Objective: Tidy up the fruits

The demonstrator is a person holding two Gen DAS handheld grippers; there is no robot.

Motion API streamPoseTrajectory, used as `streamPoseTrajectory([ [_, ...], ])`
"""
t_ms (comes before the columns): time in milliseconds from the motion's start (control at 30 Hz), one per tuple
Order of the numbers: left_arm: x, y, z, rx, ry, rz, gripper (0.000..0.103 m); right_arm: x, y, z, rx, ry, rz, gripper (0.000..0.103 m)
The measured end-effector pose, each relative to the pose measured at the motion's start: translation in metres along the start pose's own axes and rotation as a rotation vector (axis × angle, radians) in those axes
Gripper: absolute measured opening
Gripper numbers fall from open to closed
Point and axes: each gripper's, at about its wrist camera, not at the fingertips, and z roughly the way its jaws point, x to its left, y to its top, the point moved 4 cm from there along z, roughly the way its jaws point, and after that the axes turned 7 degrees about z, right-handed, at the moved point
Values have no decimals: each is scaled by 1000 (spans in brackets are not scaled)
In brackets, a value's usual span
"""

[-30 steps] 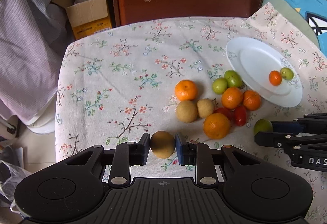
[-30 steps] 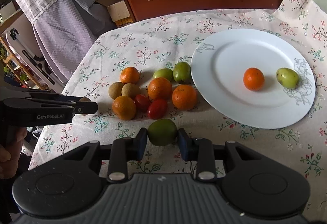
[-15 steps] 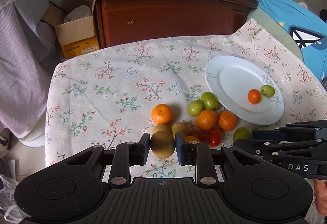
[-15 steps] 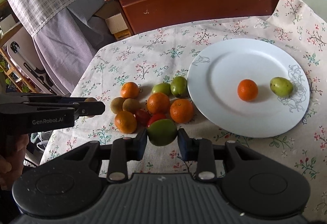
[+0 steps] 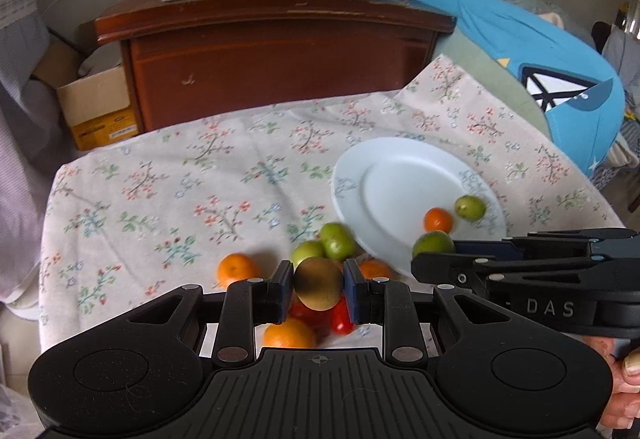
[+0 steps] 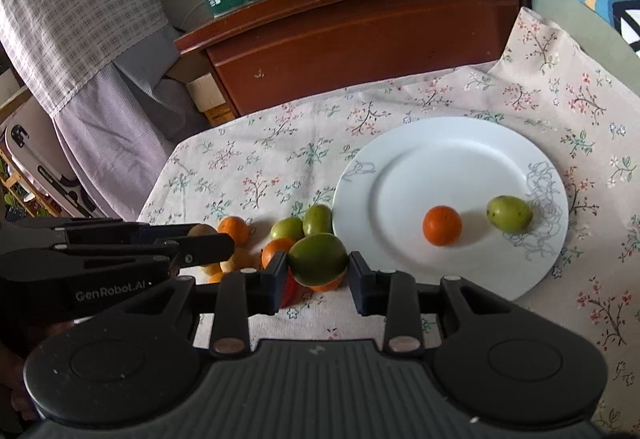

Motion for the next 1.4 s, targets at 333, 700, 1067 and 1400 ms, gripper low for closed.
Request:
streamPoseTrajectory([
  [333,-23,21,15,-36,-64,4,24,-25,35,-26,-116,-31,77,33],
  [700,-39,32,39,-44,-104,23,24,-54,50,-25,-137,-67,171,33],
  [1067,-35,29,53,-8,-86,-5,26,-81,53,-8,-91,-89,304,33],
  [1400,-26,27,51,0,-41,-47,67,-93,54,8,-93,-140,317,33],
])
